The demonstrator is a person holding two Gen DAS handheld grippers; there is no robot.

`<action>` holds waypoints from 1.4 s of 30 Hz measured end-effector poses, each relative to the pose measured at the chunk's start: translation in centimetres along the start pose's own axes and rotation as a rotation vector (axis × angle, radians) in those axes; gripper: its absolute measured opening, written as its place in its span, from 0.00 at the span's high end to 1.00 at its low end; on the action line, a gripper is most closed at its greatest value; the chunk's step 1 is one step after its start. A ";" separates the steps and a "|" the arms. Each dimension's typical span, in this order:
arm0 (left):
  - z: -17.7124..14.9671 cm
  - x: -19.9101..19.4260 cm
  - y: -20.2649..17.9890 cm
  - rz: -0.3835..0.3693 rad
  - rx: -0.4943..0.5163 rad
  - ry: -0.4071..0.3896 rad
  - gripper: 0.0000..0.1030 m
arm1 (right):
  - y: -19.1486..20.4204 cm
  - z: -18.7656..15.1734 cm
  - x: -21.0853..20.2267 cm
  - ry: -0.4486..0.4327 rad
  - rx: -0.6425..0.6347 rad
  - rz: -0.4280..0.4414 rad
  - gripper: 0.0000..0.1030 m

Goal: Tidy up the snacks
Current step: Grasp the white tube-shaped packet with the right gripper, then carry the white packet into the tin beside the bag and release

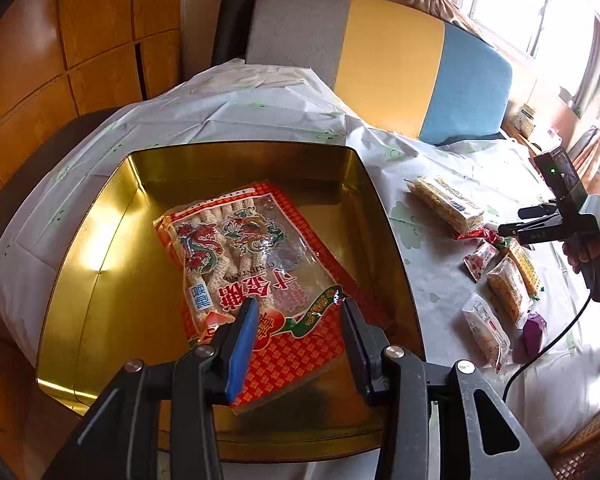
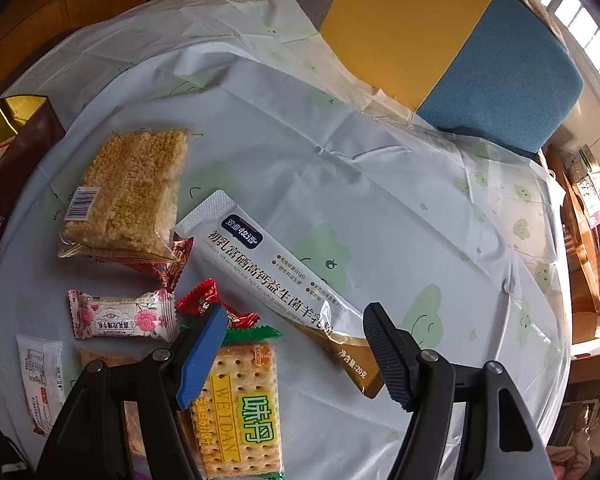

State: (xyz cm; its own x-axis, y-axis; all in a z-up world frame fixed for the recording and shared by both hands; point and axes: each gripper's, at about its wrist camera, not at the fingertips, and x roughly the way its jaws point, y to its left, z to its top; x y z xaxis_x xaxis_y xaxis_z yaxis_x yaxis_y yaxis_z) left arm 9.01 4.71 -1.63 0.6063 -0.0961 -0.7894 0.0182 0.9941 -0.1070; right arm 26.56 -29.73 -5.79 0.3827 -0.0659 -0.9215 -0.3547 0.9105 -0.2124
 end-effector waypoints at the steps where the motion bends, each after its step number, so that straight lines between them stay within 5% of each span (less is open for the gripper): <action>1: 0.0 0.1 0.1 0.001 -0.003 0.004 0.58 | 0.0 0.4 0.7 0.012 -0.012 -0.012 0.30; 5: -0.4 0.3 0.5 0.000 -0.020 0.019 0.58 | -0.5 1.2 2.9 0.059 -0.003 0.017 0.33; 8: -0.6 0.5 0.5 -0.004 -0.024 0.030 0.58 | -0.8 0.8 3.0 0.049 0.018 0.090 0.60; 12: -0.9 0.4 0.0 -0.010 -0.017 0.027 0.58 | -1.1 -0.7 2.4 0.050 0.072 0.093 0.74; 19: -1.5 -0.7 -0.8 -0.010 0.014 0.005 0.58 | -3.3 -2.5 -1.5 -0.021 0.236 0.015 0.78; 23: -2.0 -1.2 -0.3 -0.009 -0.002 -0.001 0.58 | -2.3 -3.2 -5.1 -0.073 0.262 0.038 0.78; 36: -4.0 -3.7 4.6 0.060 -0.113 -0.031 0.58 | 13.4 -1.6 -12.2 -0.204 0.330 0.463 0.78; 40: -4.3 -4.1 5.8 0.068 -0.142 -0.039 0.58 | 18.0 0.9 -12.5 -0.228 0.387 0.507 0.76; 42: -4.5 -4.4 6.4 0.068 -0.147 -0.044 0.58 | 20.1 2.2 -11.9 -0.208 0.408 0.540 0.66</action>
State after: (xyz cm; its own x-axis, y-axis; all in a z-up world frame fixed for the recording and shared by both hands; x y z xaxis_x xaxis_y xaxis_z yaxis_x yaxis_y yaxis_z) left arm 2.91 11.21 -1.60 0.6365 -0.0236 -0.7709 -0.1388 0.9797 -0.1445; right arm 16.75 -9.79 1.58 0.4133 0.4801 -0.7737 -0.2086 0.8770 0.4328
